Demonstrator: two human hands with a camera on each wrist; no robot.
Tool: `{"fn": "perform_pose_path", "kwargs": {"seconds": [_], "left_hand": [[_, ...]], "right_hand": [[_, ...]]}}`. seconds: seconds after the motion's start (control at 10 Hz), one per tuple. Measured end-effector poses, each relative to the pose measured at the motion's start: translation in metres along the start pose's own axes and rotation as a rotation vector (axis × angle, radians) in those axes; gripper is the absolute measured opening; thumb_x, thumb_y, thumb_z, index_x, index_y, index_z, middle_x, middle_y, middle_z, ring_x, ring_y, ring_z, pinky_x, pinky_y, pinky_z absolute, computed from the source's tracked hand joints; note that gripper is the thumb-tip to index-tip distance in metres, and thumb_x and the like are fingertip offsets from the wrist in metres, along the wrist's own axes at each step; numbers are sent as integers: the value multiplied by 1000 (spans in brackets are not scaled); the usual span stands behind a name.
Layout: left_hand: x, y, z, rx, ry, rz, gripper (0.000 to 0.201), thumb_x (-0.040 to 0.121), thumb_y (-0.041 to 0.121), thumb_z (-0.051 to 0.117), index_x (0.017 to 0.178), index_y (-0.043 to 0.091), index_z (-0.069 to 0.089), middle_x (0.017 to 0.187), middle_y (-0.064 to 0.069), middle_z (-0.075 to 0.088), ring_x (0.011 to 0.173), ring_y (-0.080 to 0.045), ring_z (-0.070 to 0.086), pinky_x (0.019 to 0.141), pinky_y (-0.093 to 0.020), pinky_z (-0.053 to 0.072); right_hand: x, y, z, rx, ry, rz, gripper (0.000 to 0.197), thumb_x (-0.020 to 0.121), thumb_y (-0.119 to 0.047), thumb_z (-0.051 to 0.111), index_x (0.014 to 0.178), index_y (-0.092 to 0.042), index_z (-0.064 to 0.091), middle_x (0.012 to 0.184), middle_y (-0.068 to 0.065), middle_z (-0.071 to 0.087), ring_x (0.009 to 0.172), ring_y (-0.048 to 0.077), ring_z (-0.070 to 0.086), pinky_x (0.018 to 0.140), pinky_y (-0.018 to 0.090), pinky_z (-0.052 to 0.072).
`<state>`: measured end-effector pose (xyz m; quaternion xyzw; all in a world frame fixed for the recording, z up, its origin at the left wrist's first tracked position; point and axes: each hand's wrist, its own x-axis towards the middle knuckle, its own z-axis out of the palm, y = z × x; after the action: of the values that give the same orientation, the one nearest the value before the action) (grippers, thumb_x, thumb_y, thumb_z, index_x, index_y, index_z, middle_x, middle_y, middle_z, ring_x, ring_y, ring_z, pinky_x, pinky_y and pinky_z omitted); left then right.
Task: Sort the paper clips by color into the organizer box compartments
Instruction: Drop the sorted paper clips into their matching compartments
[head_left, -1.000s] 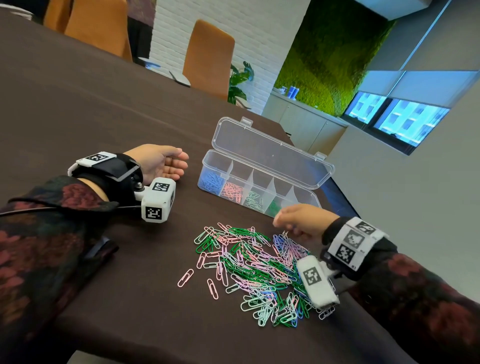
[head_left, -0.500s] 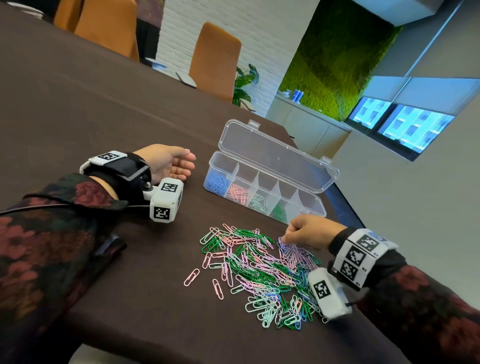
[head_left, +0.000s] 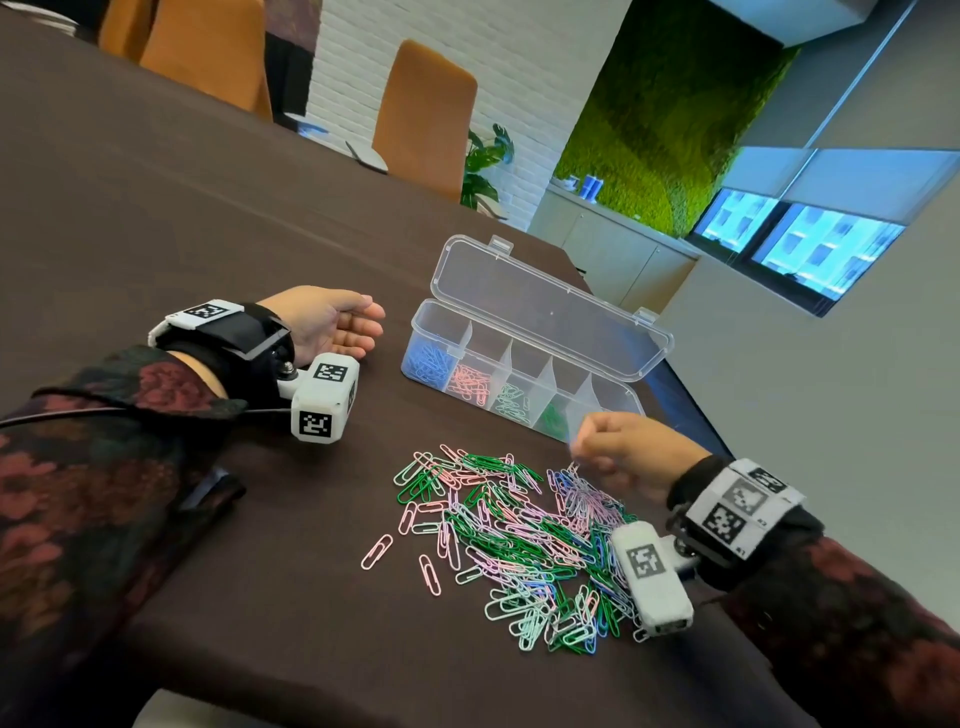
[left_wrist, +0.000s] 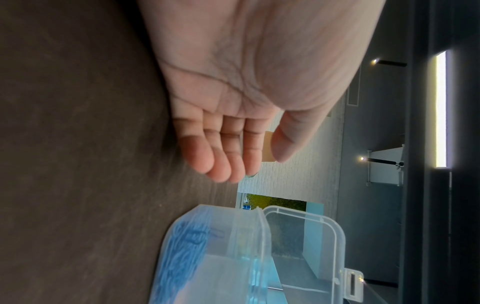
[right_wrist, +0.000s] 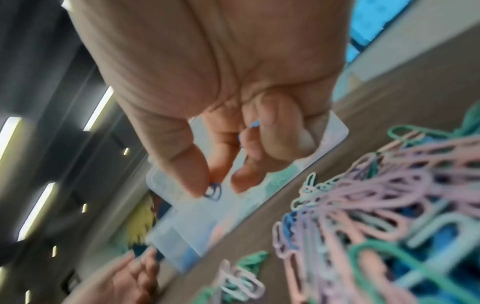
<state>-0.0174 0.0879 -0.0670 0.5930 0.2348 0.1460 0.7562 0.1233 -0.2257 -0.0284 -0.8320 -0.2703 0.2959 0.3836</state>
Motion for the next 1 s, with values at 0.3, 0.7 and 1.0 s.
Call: {"fn": "perform_pose_path", "kwargs": {"seconds": [0.3, 0.7, 1.0], "left_hand": [[-1, 0, 1, 9, -3, 1, 24, 99, 25, 41, 91, 11, 58, 80, -5, 57, 67, -15, 53, 46, -16, 50], [-2, 1, 1, 6, -2, -2, 24, 99, 26, 41, 90, 11, 58, 80, -5, 56, 67, -16, 53, 46, -17, 50], [-4, 2, 1, 3, 2, -2, 24, 99, 25, 41, 91, 11, 58, 79, -5, 56, 66, -16, 52, 45, -15, 49]], "right_hand": [[9, 17, -11, 863, -100, 94, 69, 18, -1, 87, 82, -2, 61, 63, 11, 51, 48, 22, 52, 35, 20, 37], [9, -15, 24, -950, -40, 76, 24, 89, -16, 59, 66, -21, 51, 67, -8, 49, 58, 5, 42, 53, 17, 37], [4, -11, 13, -805, 39, 104, 19, 85, -18, 67, 74, -17, 52, 69, -6, 52, 59, 6, 45, 51, 18, 34]]}}
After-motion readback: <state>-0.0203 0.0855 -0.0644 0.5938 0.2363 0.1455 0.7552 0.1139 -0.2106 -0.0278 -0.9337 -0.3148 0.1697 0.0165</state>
